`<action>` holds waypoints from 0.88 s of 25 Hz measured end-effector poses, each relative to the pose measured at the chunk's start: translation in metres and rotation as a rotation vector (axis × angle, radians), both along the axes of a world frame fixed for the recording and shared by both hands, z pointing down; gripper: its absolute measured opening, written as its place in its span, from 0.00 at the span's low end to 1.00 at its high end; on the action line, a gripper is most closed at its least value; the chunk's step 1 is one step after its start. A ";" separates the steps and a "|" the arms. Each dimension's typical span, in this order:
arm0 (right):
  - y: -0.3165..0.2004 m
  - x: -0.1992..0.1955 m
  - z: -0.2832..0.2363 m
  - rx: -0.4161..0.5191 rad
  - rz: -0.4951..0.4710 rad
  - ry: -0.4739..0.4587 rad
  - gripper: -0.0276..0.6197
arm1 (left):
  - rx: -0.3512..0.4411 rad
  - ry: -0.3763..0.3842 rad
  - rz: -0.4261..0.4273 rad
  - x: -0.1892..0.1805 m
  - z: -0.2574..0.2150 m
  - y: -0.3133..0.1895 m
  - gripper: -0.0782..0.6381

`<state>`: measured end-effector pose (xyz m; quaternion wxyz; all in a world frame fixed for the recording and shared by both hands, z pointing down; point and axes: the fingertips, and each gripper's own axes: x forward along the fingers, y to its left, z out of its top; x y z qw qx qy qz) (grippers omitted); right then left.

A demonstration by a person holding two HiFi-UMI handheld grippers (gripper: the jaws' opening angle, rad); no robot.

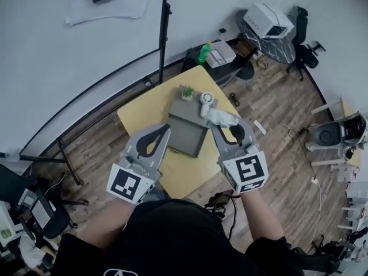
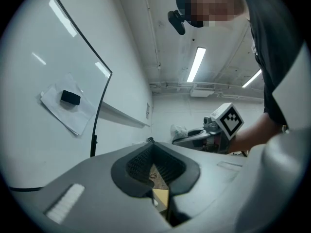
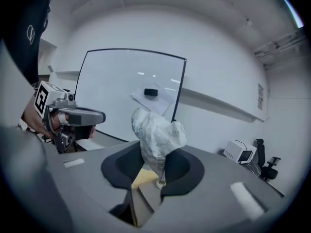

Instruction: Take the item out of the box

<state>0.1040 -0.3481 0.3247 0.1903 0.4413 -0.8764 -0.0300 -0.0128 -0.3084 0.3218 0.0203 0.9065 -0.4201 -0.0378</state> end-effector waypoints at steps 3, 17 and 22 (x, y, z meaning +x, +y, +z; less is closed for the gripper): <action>0.013 0.014 -0.019 0.067 0.068 -0.105 0.21 | 0.045 -0.009 0.017 0.006 -0.011 -0.001 0.11; 0.037 0.040 -0.017 0.188 0.207 -0.290 0.21 | 0.069 -0.019 0.050 0.020 -0.025 -0.014 0.11; 0.037 0.044 -0.008 0.171 0.213 -0.309 0.21 | 0.083 -0.016 0.048 0.021 -0.026 -0.014 0.11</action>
